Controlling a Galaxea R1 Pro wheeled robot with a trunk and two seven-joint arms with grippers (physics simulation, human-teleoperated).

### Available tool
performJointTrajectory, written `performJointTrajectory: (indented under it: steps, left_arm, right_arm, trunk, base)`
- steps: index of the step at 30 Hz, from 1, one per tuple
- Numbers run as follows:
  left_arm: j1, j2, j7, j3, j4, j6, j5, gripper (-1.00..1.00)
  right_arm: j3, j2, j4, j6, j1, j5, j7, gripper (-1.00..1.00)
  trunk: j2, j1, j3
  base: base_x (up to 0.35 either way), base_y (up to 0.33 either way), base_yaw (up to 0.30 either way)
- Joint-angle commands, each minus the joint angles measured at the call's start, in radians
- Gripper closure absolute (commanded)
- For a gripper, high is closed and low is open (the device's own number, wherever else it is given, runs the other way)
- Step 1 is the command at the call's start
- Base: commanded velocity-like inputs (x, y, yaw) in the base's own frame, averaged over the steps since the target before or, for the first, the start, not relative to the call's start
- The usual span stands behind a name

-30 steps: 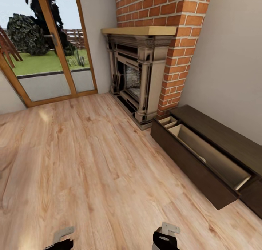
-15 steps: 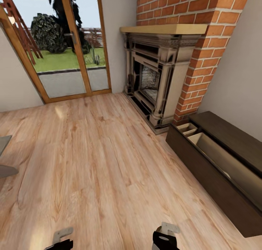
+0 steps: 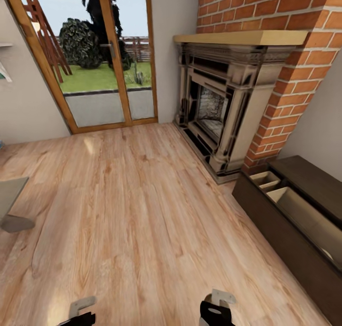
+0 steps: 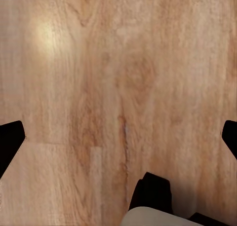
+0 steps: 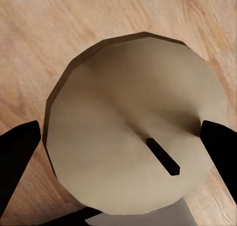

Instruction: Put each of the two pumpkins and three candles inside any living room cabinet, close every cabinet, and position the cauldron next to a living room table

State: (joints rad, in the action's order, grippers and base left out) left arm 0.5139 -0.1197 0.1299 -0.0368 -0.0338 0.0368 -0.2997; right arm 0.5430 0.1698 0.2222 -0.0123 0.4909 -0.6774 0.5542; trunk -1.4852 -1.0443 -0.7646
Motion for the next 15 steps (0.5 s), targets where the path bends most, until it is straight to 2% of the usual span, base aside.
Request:
performJointTrajectory:
  steps: [1, 6, 10, 15]
  left_arm:
    - [0.0, 0.0, 0.0, 0.0, 0.0, 0.0, 0.0, -1.0]
    - [0.0, 0.0, 0.0, 0.0, 0.0, 0.0, 0.0, -1.0]
    - [0.0, 0.0, -0.001, 0.0, 0.0, 0.0, -0.001, -1.0]
    - [0.0, 0.0, 0.0, 0.0, 0.0, 0.0, -0.001, -1.0]
  right_arm:
    - [0.0, 0.0, -0.001, -0.012, 0.0, -0.001, -0.002, 1.0]
    - [0.0, -0.001, -0.001, -0.042, -0.001, 0.0, -0.003, 1.0]
    - [0.0, -0.001, -0.005, -0.045, -0.002, 0.035, -0.003, 1.0]
    - [0.0, 0.002, -0.004, -0.046, -0.002, 0.045, -0.001, 1.0]
  trunk:
    - [0.0, 0.0, 0.0]
    - [0.0, 0.0, 0.0]
    - [0.0, 0.0, 0.0]
    - [0.0, 0.0, 0.0]
  base:
    - [0.281, 0.081, 0.286]
    - [0.281, 0.113, 0.288]
    - [0.281, 0.134, 0.288]
    - [0.281, 0.138, 0.25]
